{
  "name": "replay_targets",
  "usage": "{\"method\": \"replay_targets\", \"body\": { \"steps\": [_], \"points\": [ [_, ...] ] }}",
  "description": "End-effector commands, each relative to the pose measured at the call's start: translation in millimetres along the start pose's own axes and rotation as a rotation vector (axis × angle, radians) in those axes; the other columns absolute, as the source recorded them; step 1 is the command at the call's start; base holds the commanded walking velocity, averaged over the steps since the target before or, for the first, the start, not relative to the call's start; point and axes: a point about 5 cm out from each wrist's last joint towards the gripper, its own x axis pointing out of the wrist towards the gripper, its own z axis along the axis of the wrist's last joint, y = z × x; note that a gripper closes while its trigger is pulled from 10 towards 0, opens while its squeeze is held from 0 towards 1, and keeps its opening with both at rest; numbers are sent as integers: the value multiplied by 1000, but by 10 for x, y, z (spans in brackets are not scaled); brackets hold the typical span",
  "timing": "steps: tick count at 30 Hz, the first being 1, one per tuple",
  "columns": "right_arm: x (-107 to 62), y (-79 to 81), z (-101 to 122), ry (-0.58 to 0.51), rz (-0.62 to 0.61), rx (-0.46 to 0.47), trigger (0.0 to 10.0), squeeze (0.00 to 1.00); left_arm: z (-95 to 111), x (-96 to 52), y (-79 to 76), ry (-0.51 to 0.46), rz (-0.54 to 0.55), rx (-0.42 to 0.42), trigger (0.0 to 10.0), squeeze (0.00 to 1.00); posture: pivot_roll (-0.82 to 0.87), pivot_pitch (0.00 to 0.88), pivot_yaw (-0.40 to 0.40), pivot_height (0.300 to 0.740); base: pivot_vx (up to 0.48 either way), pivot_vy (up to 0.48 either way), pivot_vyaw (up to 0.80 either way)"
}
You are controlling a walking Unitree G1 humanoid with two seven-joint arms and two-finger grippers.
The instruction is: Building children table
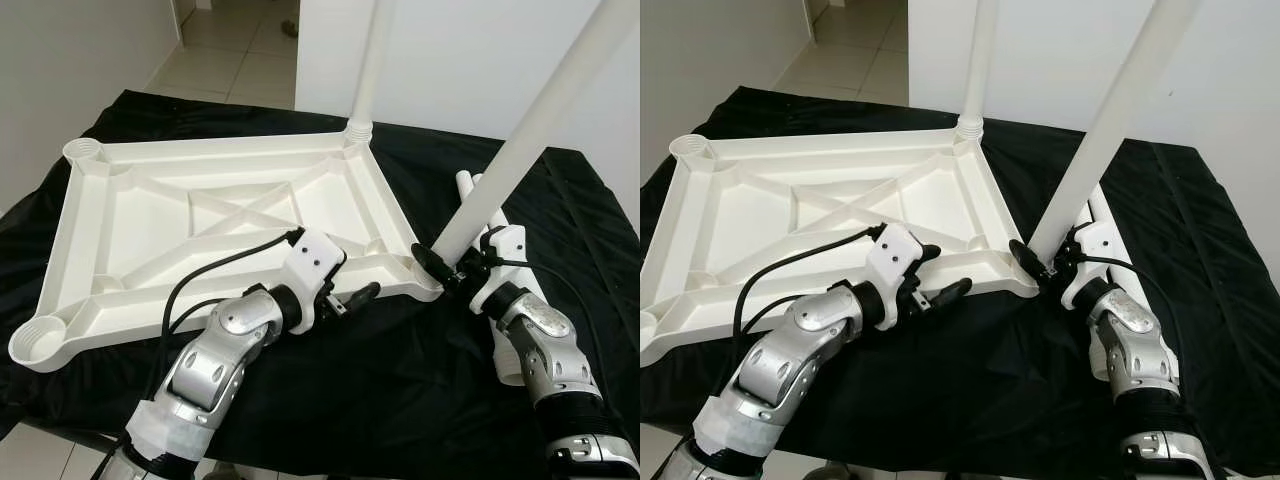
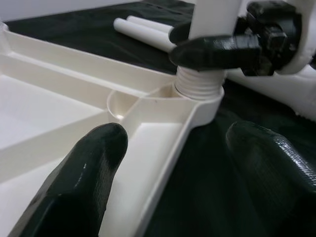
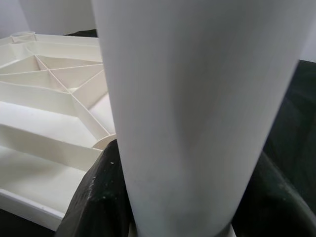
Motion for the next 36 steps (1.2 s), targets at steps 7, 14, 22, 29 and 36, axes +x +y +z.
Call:
{"method": "replay_targets", "body": {
  "steps": [7, 14, 22, 29, 36],
  "points": [
    [139, 296, -72, -7, -47, 102, 0, 0, 37, -35, -39, -25, -47, 14, 10000, 0, 140, 46, -58, 740, 0, 0, 0],
    [257, 560, -157, 11, -167, 111, 0, 0, 47, -74, -46, -37, -56, 12, 10000, 0, 144, 46, -56, 740, 0, 0, 0],
    [386, 832, -192, 10, -352, 178, 0, 0, 34, -118, 20, -37, -37, 26, 10000, 0, 147, 34, -57, 740, 0, 0, 0],
    [362, 818, -202, 74, -568, 132, 0, 0, 48, -138, 103, -40, -8, 35, 10000, 0, 150, 22, -62, 740, 0, 0, 0],
    [354, 861, -193, 98, -615, 152, 0, 0, 49, -160, 137, -42, 5, 36, 10000, 0, 150, 12, -64, 740, 0, 0, 0]
  ]
}}
